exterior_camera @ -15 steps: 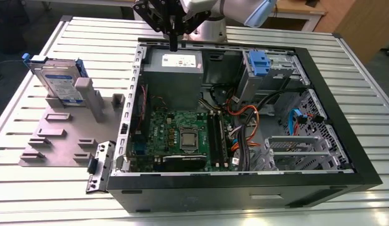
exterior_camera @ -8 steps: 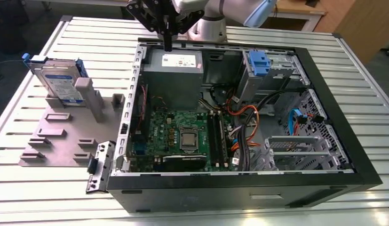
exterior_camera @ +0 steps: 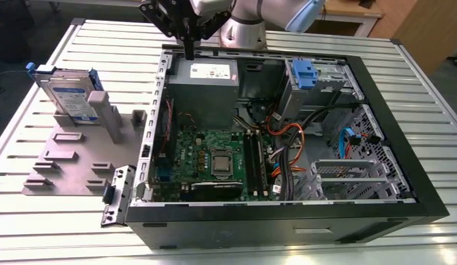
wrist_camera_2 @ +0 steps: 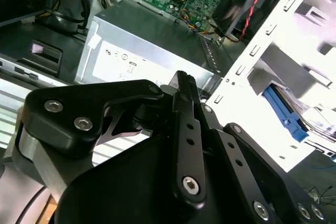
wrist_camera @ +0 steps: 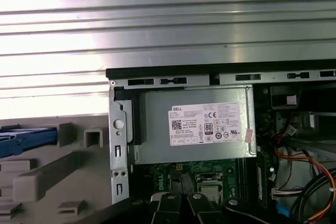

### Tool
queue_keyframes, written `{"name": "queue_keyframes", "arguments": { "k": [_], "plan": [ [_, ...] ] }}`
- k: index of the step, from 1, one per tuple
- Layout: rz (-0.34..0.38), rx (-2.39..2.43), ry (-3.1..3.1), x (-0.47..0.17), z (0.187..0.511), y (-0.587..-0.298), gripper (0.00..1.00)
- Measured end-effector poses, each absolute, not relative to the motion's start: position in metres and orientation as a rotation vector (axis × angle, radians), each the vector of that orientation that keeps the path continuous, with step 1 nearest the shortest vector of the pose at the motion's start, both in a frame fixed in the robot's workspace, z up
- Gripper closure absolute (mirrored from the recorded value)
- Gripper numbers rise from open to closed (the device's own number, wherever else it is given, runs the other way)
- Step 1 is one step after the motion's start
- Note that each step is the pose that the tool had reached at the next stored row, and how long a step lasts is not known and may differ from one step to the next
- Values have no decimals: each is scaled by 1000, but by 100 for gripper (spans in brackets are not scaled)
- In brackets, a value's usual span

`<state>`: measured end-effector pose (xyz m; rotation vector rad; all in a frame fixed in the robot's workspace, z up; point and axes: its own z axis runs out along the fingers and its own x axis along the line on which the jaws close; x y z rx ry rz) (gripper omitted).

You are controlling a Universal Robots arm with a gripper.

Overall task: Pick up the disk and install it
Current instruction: 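Reach for the disk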

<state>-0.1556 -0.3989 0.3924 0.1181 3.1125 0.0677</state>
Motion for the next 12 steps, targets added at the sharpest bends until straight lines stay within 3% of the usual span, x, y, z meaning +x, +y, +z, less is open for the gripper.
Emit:
{"name": "queue_keyframes", "arguments": {
  "k": [12],
  "plan": [
    [68, 118, 3113, -175, 392, -399, 89]
  ]
}}
